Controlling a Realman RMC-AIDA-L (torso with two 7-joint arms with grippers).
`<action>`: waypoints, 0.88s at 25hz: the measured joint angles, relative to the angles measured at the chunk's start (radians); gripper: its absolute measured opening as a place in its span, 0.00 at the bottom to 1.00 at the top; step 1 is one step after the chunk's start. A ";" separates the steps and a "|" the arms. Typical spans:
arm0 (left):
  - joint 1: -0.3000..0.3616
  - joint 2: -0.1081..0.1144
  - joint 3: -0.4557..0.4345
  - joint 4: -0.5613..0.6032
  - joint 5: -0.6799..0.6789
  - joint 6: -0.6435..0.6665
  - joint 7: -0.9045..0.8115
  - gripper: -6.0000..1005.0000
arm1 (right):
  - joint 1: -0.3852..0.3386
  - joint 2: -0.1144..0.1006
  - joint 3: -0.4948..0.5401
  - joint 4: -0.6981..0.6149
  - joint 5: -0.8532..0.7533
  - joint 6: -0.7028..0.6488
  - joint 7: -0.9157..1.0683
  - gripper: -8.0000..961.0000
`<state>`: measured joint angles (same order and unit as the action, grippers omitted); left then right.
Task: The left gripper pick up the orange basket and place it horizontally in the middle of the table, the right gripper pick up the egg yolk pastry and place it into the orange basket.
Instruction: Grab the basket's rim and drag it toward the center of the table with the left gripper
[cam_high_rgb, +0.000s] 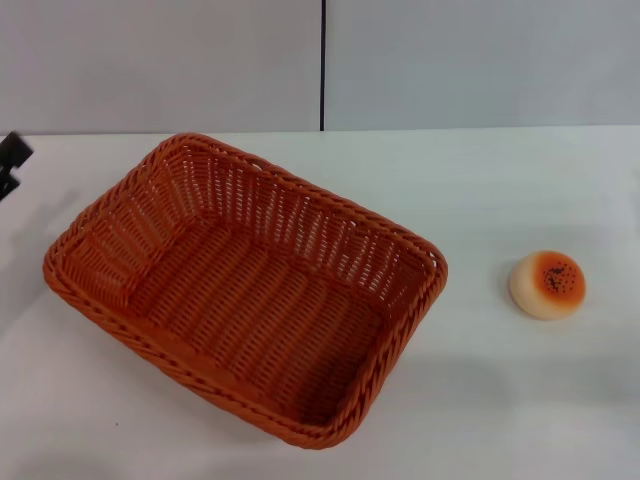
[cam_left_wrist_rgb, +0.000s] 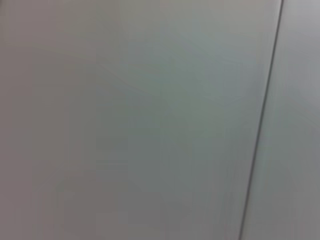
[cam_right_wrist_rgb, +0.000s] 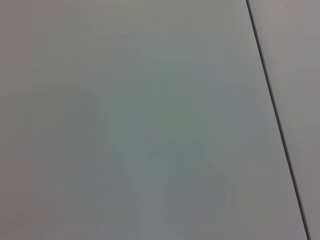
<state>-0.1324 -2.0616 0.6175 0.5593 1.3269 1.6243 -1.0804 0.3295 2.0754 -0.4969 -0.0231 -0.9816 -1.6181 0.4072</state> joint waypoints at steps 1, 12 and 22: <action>0.002 0.000 0.042 0.075 0.006 -0.039 -0.064 0.72 | 0.000 0.000 0.000 0.000 0.000 0.002 0.000 0.41; -0.030 -0.003 0.143 0.677 0.373 -0.201 -0.634 0.79 | 0.013 0.000 0.001 0.000 0.000 0.023 -0.001 0.41; -0.076 0.000 0.319 1.098 0.848 -0.207 -1.043 0.77 | 0.014 0.000 0.011 -0.009 0.006 0.041 -0.007 0.41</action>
<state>-0.2081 -2.0620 0.9368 1.6570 2.1745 1.4176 -2.1229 0.3440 2.0754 -0.4860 -0.0323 -0.9761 -1.5776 0.3998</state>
